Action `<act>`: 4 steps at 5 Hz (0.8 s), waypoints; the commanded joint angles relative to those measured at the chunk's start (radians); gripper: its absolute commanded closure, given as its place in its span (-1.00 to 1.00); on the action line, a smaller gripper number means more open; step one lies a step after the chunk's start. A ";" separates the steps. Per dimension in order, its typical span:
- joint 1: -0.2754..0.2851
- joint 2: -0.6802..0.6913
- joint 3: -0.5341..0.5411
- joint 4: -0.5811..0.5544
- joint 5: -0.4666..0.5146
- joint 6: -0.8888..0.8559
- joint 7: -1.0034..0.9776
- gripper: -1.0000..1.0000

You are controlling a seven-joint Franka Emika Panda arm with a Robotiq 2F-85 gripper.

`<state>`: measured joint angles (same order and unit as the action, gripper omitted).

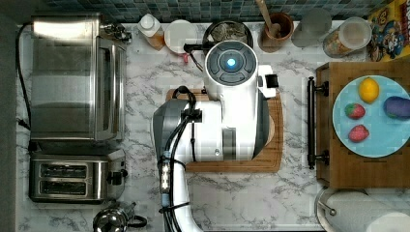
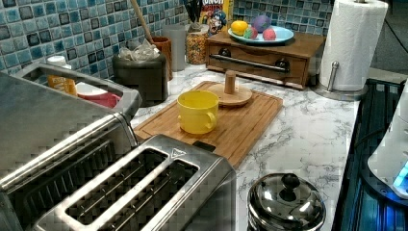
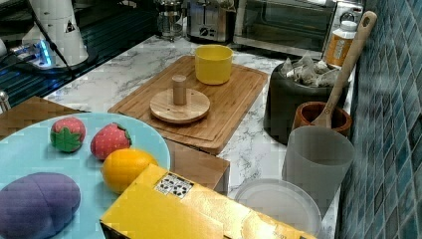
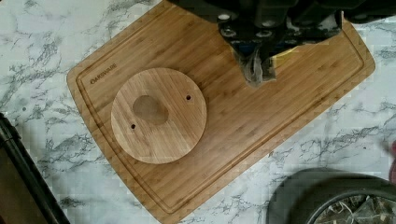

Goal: Put the tea in the cup.

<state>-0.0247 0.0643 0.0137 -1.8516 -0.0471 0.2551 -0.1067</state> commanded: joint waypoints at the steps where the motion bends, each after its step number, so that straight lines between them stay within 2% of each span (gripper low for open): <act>1: 0.006 -0.015 0.022 -0.045 -0.024 0.055 -0.021 1.00; 2: 0.018 -0.040 0.040 -0.094 -0.009 0.114 -0.073 1.00; 4: 0.053 -0.022 0.085 -0.135 0.009 0.096 -0.222 1.00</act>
<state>-0.0248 0.0685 0.0512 -1.8984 -0.0638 0.3777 -0.2186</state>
